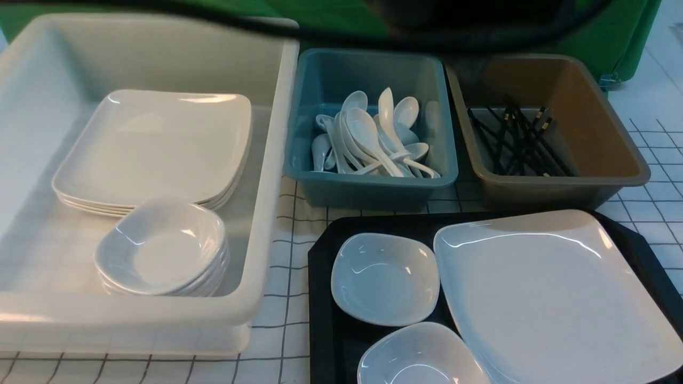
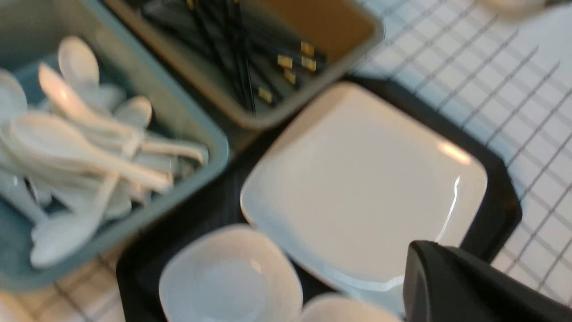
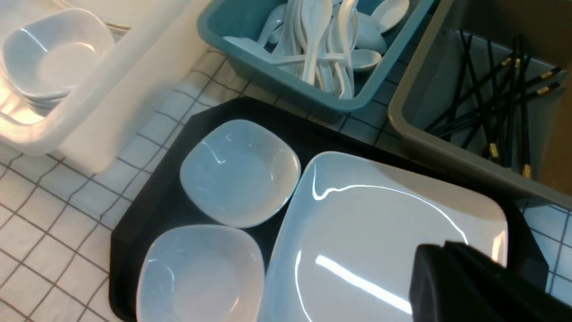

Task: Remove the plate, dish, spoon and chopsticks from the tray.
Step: Use the left arm to grab a small plate from the dinner plate

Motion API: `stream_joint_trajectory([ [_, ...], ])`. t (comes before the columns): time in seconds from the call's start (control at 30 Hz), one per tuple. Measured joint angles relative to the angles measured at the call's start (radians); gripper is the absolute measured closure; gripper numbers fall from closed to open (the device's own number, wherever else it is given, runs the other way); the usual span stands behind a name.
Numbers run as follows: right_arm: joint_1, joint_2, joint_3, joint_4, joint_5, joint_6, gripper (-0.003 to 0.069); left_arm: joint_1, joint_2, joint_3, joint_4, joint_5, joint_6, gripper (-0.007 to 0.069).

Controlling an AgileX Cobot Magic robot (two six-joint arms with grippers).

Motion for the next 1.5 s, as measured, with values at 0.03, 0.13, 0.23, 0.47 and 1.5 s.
stream_joint_trajectory([
  [0.03,0.0,0.0,0.0,0.004,0.002,0.0,0.0655,-0.013,-0.037,0.086,0.0,0.0,-0.011,0.0628],
  [0.13,0.0,0.0,0.0,0.01,0.017,-0.003,0.0655,-0.046,-0.118,0.321,-0.012,-0.019,-0.027,0.0628],
  [0.23,0.0,0.0,0.0,0.035,0.058,-0.044,0.0655,-0.065,-0.136,0.521,-0.037,-0.08,-0.027,0.0627],
  [0.47,0.0,-0.01,0.102,0.134,0.1,-0.123,0.0655,-0.069,-0.066,0.742,-0.054,-0.308,0.061,0.0609],
  [1.5,0.0,-0.012,0.31,0.237,0.083,-0.155,0.0647,-0.069,0.214,0.752,0.09,-0.534,0.065,0.0141],
])
